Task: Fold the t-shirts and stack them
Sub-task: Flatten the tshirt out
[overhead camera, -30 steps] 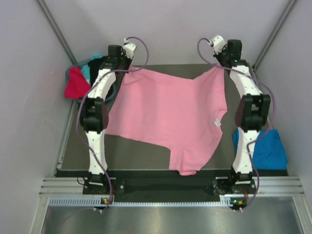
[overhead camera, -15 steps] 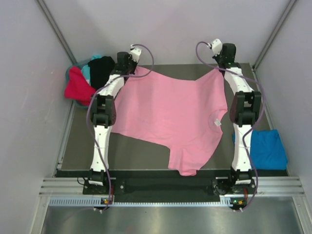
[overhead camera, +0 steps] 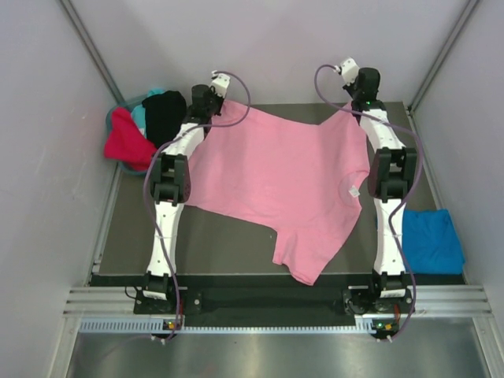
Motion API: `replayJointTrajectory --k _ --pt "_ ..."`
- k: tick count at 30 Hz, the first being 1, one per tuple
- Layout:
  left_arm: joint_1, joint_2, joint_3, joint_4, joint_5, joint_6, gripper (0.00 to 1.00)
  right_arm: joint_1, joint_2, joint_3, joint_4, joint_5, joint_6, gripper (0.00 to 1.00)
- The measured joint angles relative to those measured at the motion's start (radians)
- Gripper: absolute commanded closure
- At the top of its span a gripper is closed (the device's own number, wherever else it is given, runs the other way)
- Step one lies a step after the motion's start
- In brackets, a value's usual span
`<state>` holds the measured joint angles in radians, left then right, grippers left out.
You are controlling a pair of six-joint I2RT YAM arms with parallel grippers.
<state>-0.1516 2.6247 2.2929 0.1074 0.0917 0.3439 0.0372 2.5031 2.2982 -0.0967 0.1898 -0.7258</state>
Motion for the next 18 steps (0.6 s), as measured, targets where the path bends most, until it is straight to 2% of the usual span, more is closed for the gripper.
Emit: replayJointTrajectory --k 10,18 --pt "-0.023 -0.012 -0.004 -0.011 0.132 -0.055 1.00 0.000 -0.115 -0.167 -0.052 -0.050 0.044 1.00" --pt "-0.069 -0.047 -0.034 0.011 0.146 0.024 1.00 0.000 -0.219 -0.216 -0.078 -0.085 0.100 1.00"
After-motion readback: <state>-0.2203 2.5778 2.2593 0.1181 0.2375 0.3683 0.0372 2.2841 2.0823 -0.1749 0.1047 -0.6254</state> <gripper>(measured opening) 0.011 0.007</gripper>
